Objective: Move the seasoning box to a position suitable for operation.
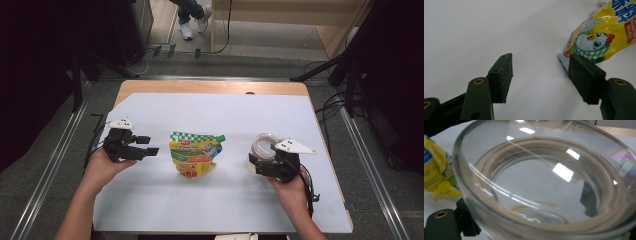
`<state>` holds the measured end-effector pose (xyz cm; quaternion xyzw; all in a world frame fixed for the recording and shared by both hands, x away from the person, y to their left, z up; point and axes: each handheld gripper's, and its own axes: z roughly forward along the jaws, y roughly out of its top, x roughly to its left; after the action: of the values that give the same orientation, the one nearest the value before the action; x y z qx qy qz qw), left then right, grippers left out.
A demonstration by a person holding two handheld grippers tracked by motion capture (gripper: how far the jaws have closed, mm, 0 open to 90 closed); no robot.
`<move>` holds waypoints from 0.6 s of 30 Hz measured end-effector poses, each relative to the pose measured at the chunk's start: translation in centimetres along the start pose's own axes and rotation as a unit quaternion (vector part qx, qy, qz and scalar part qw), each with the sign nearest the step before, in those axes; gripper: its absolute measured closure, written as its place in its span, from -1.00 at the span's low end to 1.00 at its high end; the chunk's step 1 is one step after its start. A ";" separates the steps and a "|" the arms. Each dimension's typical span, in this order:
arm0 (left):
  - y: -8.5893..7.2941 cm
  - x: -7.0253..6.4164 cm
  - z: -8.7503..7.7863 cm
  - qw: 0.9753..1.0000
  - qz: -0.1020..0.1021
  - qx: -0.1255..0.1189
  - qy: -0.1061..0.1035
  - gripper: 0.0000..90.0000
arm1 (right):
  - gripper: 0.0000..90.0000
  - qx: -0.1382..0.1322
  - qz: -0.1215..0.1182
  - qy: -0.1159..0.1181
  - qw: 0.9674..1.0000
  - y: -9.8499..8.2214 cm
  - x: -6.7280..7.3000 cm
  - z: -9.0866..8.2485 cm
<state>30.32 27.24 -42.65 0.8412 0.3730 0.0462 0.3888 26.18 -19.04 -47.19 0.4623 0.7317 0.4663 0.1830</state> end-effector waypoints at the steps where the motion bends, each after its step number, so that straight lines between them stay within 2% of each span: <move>1: 0.0 0.0 0.0 1.000 0.000 0.000 0.000 -0.17 | -0.73 0.003 -0.002 0.002 1.000 -0.2 0.2 0.1; 3: 0.1 -0.1 0.0 1.000 0.002 0.000 -0.001 -0.17 | -0.73 0.008 -0.001 0.006 1.000 -0.4 0.6 0.2; 5: 0.2 -0.1 0.1 1.000 0.003 -0.001 -0.005 -0.17 | -0.73 0.014 -0.012 0.007 1.000 -0.7 1.1 0.6; 7: 0.4 -0.1 0.0 1.000 -0.004 -0.007 -0.016 -0.17 | -0.73 0.019 -0.012 0.006 1.000 -0.8 1.3 0.7; 8: 0.6 -0.2 -0.1 1.000 -0.005 -0.011 -0.015 -0.17 | -0.73 0.026 -0.017 0.008 0.999 -1.1 1.5 1.0; 12: 0.9 -0.7 -0.6 1.000 0.011 -0.014 -0.009 -0.17 | -0.73 0.036 -0.021 0.015 0.999 -1.6 1.9 1.4; 16: 0.6 -1.1 -0.8 1.000 0.017 -0.014 -0.012 -0.18 | -0.73 0.033 -0.047 0.011 0.998 -1.8 2.4 1.7; 18: 0.6 -1.5 -1.3 1.000 0.019 -0.016 -0.016 -0.17 | -0.73 0.030 -0.043 0.012 0.999 -1.9 2.3 1.6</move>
<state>29.17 26.79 -41.05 0.8424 0.3495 0.0462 0.4075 25.18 -16.49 -49.27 0.4298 0.7670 0.4411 0.1800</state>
